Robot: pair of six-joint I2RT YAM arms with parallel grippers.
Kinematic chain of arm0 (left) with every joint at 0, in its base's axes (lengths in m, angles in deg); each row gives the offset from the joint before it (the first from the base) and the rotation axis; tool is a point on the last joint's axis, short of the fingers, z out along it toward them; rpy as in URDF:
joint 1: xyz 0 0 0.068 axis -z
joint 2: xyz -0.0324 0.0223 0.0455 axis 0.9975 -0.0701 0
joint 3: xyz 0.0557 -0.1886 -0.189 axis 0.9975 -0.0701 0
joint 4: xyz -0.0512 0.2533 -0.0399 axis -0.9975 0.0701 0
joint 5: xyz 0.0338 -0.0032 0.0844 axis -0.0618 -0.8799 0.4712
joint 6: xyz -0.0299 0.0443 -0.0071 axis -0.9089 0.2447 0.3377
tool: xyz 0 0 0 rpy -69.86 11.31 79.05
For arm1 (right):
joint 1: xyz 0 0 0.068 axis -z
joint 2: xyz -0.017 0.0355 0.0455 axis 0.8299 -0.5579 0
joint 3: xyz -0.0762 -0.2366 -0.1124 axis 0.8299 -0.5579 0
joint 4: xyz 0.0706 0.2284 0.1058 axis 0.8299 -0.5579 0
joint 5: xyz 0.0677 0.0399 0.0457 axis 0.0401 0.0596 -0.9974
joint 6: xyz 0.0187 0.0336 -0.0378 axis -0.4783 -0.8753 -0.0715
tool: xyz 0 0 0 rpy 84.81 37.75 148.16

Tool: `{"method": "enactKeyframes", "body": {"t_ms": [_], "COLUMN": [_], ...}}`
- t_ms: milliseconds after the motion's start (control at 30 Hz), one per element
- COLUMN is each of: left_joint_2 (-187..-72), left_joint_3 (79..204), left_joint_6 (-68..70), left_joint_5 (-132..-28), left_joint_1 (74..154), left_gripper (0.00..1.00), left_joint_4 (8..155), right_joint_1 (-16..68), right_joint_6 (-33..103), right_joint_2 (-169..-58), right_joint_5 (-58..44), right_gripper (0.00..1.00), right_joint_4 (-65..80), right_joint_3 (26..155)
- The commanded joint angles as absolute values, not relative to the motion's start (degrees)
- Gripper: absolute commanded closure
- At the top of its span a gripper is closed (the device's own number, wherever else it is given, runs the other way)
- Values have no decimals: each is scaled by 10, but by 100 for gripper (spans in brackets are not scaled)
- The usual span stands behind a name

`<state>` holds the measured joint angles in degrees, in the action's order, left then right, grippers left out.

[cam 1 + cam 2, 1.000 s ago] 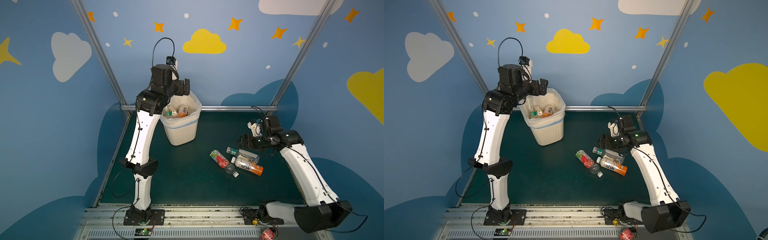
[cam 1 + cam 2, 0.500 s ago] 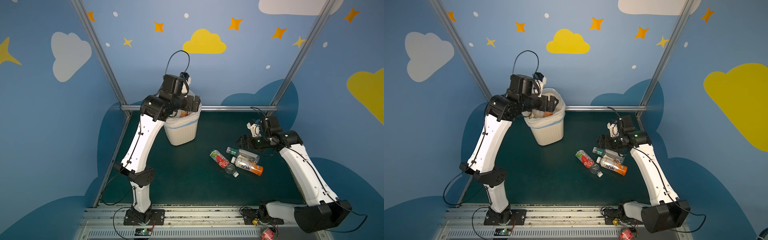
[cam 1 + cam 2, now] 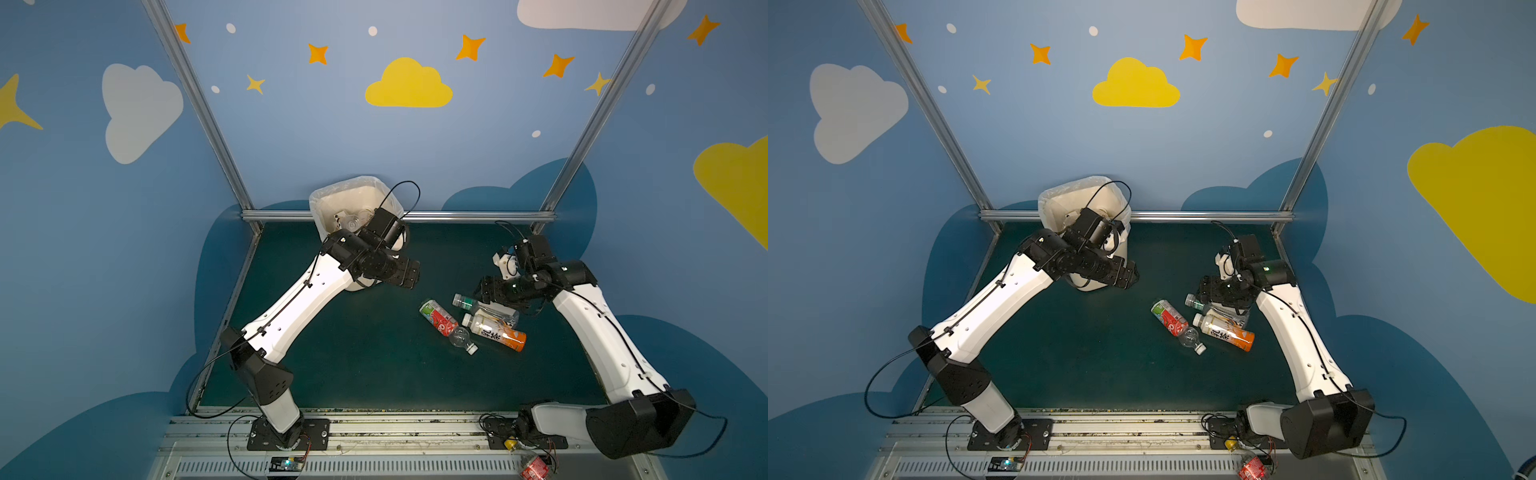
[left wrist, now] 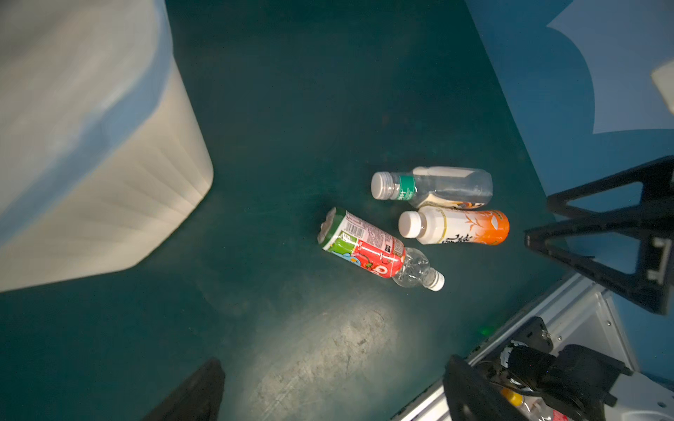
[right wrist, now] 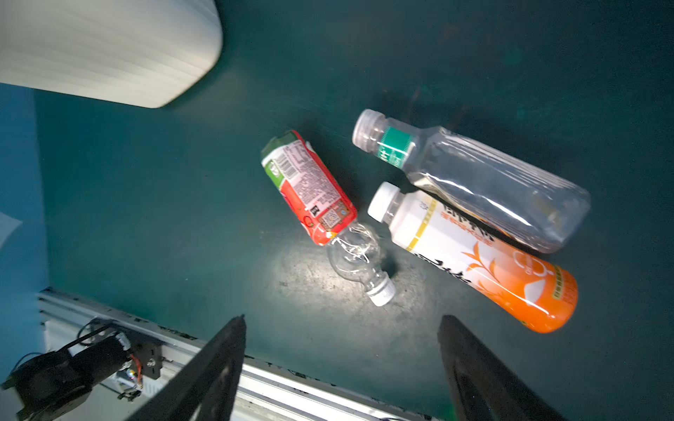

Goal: Throw the plastic bottles in the bin
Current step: Throw the plastic bottle into the trash bin, then pick up the plastic bottle from the center of the table.

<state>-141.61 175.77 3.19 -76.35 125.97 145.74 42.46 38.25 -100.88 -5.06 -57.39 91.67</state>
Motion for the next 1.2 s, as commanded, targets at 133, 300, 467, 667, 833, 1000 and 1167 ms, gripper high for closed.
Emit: {"method": "enactKeyframes", "body": {"t_ms": [133,300,467,667,833,1000,1167], "left_joint_2": [-1358,-1297,-1239,-1203,-1153,-1069,-1035], "left_joint_3": [1629,1514,1410,1366,1331,1258,1247], "left_joint_6": [-29,-74,-127,-158,-213,-273,-279], "left_joint_5": [-789,-772,-762,-721,-636,-615,-616], "left_joint_1": [1268,1270,1268,1262,1258,1223,1163], "left_gripper": [6,0,0,0,0,0,0], "left_joint_4": [1416,1357,1298,1288,1277,1230,1303], "right_joint_1": [427,392,340,305,278,259,252], "right_joint_6": [411,410,401,396,403,409,416], "right_joint_2": [-1039,-1040,-1047,-1068,-1092,-1128,-1166], "right_joint_5": [-53,-117,-111,-110,-95,-64,-35], "right_gripper": [21,28,25,24,24,22,17], "right_joint_4": [-650,-621,-600,-576,-562,-545,-528], "right_joint_3": [935,900,874,862,855,851,852]}}
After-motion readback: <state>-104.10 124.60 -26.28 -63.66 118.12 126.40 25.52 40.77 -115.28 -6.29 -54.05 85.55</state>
